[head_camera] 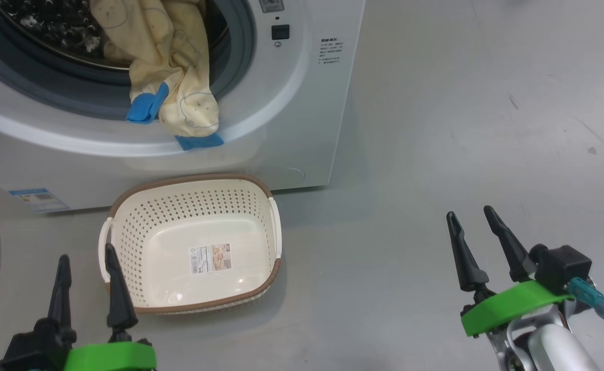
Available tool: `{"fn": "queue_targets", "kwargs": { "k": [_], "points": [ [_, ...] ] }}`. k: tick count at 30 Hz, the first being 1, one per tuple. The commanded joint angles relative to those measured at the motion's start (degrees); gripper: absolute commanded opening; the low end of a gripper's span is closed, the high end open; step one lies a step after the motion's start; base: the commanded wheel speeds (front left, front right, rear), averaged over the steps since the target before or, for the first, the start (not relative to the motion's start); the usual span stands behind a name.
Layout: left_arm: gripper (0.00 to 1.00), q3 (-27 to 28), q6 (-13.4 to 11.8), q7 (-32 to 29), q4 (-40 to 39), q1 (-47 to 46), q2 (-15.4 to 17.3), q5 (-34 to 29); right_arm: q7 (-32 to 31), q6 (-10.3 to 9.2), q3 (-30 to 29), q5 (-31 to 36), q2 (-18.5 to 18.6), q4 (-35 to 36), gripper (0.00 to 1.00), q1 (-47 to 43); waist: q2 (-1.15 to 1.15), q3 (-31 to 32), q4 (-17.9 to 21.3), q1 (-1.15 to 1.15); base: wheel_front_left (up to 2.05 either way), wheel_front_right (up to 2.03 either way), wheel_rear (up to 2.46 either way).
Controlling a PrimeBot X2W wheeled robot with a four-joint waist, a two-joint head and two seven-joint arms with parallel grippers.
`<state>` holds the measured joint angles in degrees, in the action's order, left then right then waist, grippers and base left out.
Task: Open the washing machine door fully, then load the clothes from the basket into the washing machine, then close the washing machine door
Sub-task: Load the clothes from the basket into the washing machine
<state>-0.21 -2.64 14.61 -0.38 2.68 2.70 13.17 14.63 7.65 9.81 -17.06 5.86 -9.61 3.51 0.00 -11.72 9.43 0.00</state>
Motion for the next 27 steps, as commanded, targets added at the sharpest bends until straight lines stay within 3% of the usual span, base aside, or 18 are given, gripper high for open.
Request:
{"fn": "queue_targets", "kwargs": {
  "k": [1, 15, 21, 27],
  "points": [
    [1.0, 1.79, -0.06, 0.39, -2.34, -0.79, 0.19, -0.25, 0.37, -0.16, 0.87, 0.39, 0.44, 1.76, 1.0, 0.13, 0.0, -0.02, 0.0, 0.0, 0.0, 0.0, 0.0],
    [1.0, 1.46, 1.72, 0.39, -1.38, -2.04, 0.18, -2.48, 0.37, -0.16, 2.49, 0.19, -0.17, 1.79, 1.0, 0.96, 0.0, -2.77, 1.28, 0.0, 0.0, 0.0, 0.0],
    [1.0, 0.23, 3.98, 0.39, 3.22, -8.06, 0.85, -3.59, 0.37, -0.16, 3.71, -0.24, -1.08, 1.82, 1.0, 3.21, 0.0, -6.92, 2.64, 0.0, 0.0, 0.0, 0.0],
    [1.0, 0.09, 4.68, -0.75, 9.25, -16.3, 3.35, -4.43, 0.37, -0.16, 4.87, -0.78, -1.85, 1.86, 1.0, 6.19, 0.0, -11.07, 4.91, 0.0, 0.0, 0.0, 0.0]
  ]
}}
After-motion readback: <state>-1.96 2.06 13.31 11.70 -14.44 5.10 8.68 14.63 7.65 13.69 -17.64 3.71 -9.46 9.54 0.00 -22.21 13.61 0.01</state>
